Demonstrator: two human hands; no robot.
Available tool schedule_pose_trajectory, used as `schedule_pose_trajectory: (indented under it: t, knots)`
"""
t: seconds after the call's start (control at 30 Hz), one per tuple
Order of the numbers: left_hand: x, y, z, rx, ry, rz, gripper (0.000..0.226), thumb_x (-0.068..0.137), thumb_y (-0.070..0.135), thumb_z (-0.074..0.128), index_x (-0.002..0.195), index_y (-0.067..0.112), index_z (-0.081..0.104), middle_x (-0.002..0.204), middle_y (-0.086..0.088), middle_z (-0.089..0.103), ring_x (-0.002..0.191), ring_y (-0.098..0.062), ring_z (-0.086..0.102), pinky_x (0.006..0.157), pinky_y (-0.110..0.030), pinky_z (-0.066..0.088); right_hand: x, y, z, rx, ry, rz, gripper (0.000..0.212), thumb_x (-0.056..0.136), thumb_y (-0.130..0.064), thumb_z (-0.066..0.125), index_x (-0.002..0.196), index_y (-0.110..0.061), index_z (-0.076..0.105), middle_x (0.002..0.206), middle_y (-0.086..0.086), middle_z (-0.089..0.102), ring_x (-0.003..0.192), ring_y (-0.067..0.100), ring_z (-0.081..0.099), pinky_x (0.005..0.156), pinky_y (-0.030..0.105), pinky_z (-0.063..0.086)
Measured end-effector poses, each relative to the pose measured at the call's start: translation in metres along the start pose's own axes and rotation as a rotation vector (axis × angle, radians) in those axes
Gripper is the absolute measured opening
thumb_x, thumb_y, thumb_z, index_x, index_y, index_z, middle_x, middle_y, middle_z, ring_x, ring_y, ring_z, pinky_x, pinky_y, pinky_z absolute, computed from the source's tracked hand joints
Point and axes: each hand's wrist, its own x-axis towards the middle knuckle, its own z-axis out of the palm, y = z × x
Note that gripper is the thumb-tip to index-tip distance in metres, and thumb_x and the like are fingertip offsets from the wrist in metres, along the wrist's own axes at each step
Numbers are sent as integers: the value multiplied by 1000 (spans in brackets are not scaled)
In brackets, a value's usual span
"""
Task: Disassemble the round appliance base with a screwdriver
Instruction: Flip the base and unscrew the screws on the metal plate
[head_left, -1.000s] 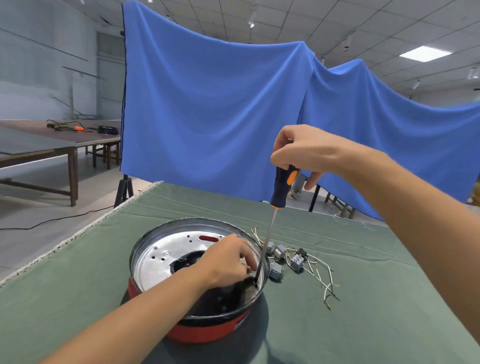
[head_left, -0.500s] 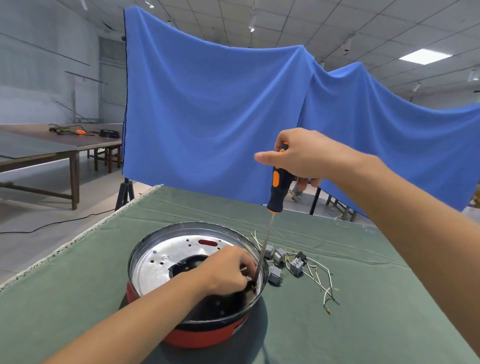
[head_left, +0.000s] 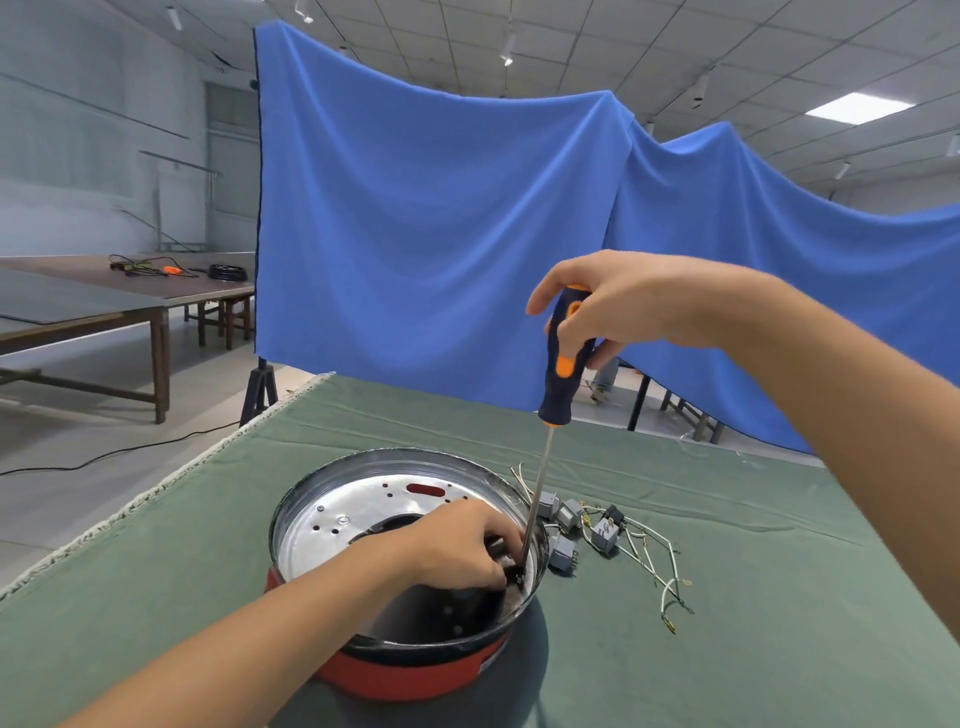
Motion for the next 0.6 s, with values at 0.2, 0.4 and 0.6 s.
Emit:
schedule_pose_trajectory:
  t: [0.2, 0.4, 0.6]
  knots:
    - [-1, -2, 4, 19, 34, 10, 19, 76, 15, 66, 90, 26, 71, 78, 12, 61, 64, 3, 52, 59, -10, 37, 3, -5, 15, -162, 167, 5, 32, 87, -47, 57, 88, -15, 60, 68, 0, 70, 47, 15, 66, 47, 27, 51]
    - [0, -7, 4, -20, 21, 21, 18, 76, 17, 67, 87, 29, 71, 93, 6, 69, 71, 0, 57, 68, -16, 45, -1, -7, 8, 27, -24, -63, 27, 80, -14, 60, 102, -27, 53, 89, -1, 67, 74, 16, 67, 61, 30, 58]
    - [1, -8, 4, -23, 19, 32, 18, 74, 19, 68, 88, 29, 72, 97, 19, 67, 94, -8, 60, 90, -31, 48, 4, 1, 21, -78, 241, -57, 22, 86, -42, 58, 87, -20, 56, 72, -2, 71, 44, 16, 63, 48, 28, 51]
